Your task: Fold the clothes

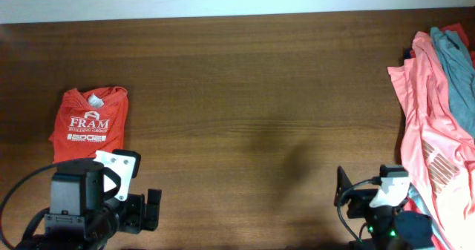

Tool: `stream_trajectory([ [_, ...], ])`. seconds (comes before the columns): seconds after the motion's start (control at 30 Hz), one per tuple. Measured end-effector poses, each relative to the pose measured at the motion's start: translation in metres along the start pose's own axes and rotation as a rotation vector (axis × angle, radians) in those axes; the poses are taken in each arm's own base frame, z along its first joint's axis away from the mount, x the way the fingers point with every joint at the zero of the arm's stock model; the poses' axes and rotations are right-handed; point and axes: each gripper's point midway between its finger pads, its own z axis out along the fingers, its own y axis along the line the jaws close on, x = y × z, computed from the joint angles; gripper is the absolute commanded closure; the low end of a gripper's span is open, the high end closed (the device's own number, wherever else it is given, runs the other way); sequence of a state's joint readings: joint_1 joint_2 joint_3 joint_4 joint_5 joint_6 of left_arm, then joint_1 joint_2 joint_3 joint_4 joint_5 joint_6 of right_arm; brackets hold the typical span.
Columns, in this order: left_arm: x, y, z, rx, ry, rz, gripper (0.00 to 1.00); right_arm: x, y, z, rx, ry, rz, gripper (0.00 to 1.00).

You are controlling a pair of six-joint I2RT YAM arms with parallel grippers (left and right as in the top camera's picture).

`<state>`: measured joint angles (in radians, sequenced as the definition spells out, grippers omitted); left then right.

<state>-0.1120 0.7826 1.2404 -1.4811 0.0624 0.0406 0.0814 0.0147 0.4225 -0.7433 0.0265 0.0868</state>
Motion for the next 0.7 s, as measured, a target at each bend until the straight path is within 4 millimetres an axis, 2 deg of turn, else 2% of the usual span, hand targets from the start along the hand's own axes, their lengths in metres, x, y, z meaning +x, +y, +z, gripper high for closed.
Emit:
stream_trajectory([
  [0.3, 0.0, 0.0, 0.0, 0.0, 0.0, 0.0, 0.01, -0.006, -0.007, 0.042, 0.025, -0.186, -0.092, 0.01],
  [0.4, 0.0, 0.0, 0.0, 0.0, 0.0, 0.0, 0.01, -0.003, -0.007, 0.054, 0.025, -0.255, -0.106, 0.01],
  [0.47, 0.0, 0.0, 0.0, 0.0, 0.001, 0.0, 0.01, 0.005, -0.007, 0.061, 0.022, -0.259, -0.11, 0.02],
  [0.5, 0.0, 0.0, 0.0, 0.0, 0.001, 0.0, 0.01, 0.01, -0.008, 0.063, 0.022, -0.25, -0.111, 0.02],
  [0.7, 0.0, 0.0, 0.0, 0.0, 0.0, 0.0, 0.01, 0.01, -0.008, 0.064, 0.023, -0.257, -0.118, 0.01],
])
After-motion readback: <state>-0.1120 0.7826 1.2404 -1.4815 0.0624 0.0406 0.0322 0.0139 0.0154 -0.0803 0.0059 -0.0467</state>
